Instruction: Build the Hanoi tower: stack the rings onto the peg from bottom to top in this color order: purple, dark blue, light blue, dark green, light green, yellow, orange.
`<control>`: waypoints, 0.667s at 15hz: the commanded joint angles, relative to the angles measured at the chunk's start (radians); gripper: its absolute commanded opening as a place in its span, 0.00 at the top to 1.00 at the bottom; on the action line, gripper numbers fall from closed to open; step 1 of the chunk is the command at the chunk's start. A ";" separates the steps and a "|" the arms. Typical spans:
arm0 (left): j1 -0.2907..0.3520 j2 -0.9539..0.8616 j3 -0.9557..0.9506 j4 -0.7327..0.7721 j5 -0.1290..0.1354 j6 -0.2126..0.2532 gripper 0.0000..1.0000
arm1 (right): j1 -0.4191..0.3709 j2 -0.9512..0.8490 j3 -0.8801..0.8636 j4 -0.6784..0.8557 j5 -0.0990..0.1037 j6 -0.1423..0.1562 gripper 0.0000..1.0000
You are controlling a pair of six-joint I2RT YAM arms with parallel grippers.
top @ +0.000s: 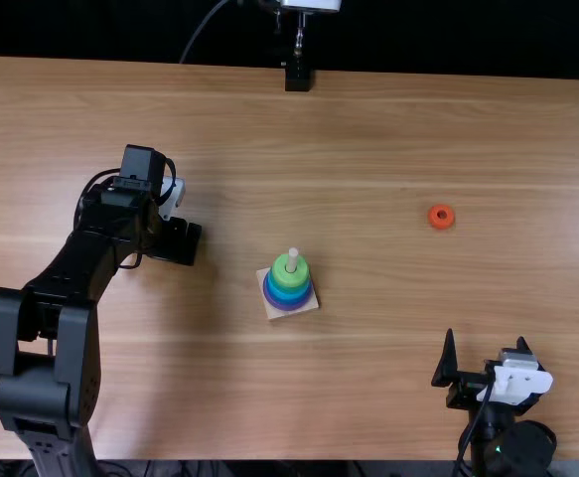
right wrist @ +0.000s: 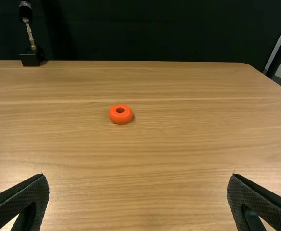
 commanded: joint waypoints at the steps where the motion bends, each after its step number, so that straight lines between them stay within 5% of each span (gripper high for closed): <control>1: -0.011 0.031 0.009 0.001 0.014 0.012 0.24 | -0.007 -0.012 -0.069 -0.063 0.003 0.007 0.00; 3: -0.011 0.031 0.008 0.003 0.000 0.008 0.92 | -0.007 -0.012 -0.069 -0.063 0.003 0.007 0.00; 4: -0.011 0.031 0.008 0.008 -0.011 0.004 1.00 | -0.007 -0.012 -0.069 -0.063 0.003 0.007 0.00; 6: -0.011 0.027 0.008 0.039 -0.041 0.001 1.00 | -0.007 -0.012 -0.069 -0.063 0.003 0.007 0.00; 10: -0.011 -0.053 0.034 0.028 -0.039 0.008 1.00 | -0.007 -0.012 -0.069 -0.063 0.003 0.007 0.00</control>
